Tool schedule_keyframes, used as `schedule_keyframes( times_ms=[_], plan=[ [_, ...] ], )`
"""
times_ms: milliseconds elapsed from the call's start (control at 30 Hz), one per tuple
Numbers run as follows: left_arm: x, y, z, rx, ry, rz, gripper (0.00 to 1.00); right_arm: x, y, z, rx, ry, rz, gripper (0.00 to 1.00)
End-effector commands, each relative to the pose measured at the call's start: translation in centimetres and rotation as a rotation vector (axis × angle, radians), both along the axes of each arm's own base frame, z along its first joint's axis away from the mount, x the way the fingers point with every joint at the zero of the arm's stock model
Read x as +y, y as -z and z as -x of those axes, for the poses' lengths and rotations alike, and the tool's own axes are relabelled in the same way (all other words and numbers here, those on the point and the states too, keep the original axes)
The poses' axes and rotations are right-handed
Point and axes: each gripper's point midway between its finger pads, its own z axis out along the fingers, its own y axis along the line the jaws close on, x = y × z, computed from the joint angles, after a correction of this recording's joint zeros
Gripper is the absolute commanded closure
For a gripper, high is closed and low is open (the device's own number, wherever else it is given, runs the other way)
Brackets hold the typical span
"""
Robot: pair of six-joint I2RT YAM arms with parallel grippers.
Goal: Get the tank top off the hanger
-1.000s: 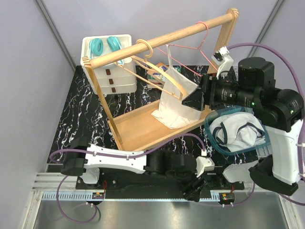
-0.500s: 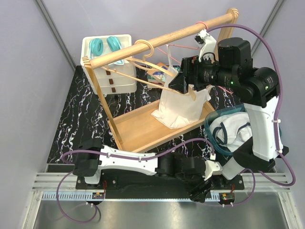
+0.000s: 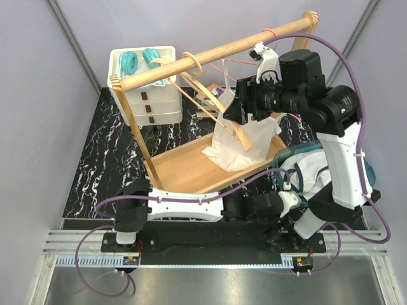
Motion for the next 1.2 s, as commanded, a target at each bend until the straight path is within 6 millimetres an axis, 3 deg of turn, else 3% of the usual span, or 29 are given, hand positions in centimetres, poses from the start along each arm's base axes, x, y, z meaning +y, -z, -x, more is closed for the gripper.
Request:
schedule_keyframes(
  times_ms=[0, 200, 300, 367, 433, 467, 500, 700, 900, 1100, 1133, 1167],
  plan=[
    [0.7, 0.1, -6.9, -0.132, -0.178, -0.027, 0.31, 2.7, -0.4, 0.7, 0.005, -0.103, -0.046, 0.32],
    [0.9, 0.8, -8.9, -0.223, -0.186, -0.067, 0.31, 5.8, -0.5, 1.3, 0.006, -0.158, -0.075, 0.4],
    [0.5, 0.7, -9.3, -0.228, -0.202, -0.064, 0.3, 7.8, -0.2, 1.1, 0.022, -0.18, -0.091, 0.54],
    [0.4, 0.9, -9.4, -0.226, -0.206, -0.066, 0.3, 9.2, -0.4, 2.0, 0.023, -0.215, -0.104, 0.72],
    [0.4, 1.2, -9.3, -0.217, -0.209, -0.072, 0.3, 11.0, 0.4, 2.2, 0.042, -0.244, -0.101, 0.78],
    [0.6, 1.1, -9.5, -0.215, -0.221, -0.069, 0.3, 11.9, -0.5, 3.1, 0.018, -0.276, -0.121, 0.82],
    [0.9, 1.8, -9.4, -0.205, -0.233, -0.068, 0.3, 12.6, 0.8, 2.8, 0.045, -0.271, -0.087, 0.84],
    [2.3, 3.1, -9.9, -0.18, -0.263, -0.101, 0.3, 15.6, 0.0, 4.7, 0.06, -0.312, -0.149, 0.91],
    [3.3, 4.4, -10.2, -0.189, -0.29, -0.137, 0.3, 19.0, 1.2, 6.6, 0.12, -0.33, -0.163, 0.92],
    [4.0, 5.0, -10.8, -0.162, -0.338, -0.145, 0.3, 20.5, 0.8, 6.2, 0.132, -0.244, -0.208, 0.75],
    [4.1, 5.0, -11.0, -0.16, -0.343, -0.143, 0.3, 20.3, 0.7, 5.7, 0.122, -0.215, -0.208, 0.62],
    [4.2, 4.9, -11.0, -0.156, -0.348, -0.142, 0.3, 20.1, 0.6, 5.6, 0.113, -0.202, -0.204, 0.56]
  ],
)
